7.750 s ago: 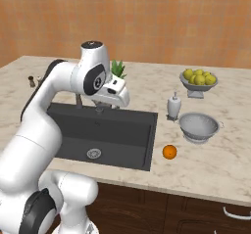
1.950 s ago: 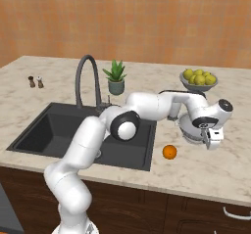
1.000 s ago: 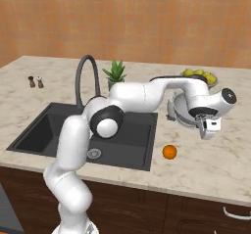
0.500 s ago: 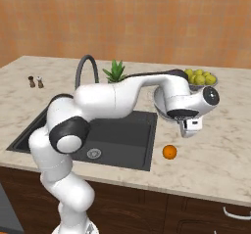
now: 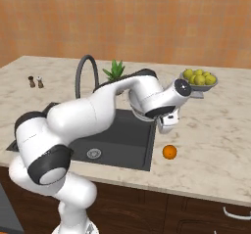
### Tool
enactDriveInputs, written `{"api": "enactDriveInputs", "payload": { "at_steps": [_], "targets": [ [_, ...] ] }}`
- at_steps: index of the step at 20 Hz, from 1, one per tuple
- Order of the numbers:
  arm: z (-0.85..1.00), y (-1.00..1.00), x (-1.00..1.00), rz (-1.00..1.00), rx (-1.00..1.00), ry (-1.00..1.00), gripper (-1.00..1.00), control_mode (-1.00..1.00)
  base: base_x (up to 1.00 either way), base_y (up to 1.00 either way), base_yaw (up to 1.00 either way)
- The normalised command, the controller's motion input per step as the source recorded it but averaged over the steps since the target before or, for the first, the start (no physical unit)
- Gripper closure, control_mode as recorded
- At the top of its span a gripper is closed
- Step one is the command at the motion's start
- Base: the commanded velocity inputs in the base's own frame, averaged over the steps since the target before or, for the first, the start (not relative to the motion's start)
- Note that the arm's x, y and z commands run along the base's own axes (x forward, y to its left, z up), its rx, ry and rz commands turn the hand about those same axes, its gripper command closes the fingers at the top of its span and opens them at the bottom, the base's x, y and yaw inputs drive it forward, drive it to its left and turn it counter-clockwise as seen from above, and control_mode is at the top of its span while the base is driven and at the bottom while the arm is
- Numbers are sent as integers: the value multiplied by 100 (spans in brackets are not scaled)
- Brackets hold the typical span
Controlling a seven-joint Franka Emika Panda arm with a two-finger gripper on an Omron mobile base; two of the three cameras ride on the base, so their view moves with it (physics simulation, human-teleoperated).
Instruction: Put the colander in the sink, put the orange in the colander, and turn on the sink faucet and pour water over the colander.
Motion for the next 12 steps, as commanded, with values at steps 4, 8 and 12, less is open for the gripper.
{"api": "enactDriveInputs", "payload": {
  "at_steps": [4, 8, 12],
  "targets": [
    [-3, 56, 1, 5, -4, 4, 100, -100, 0, 0, 0],
    [-9, 40, 0, 28, -9, 7, 100, -100, 0, 0, 0],
    [-11, 34, 0, 29, -6, 8, 100, -100, 0, 0, 0]
  ]
}}
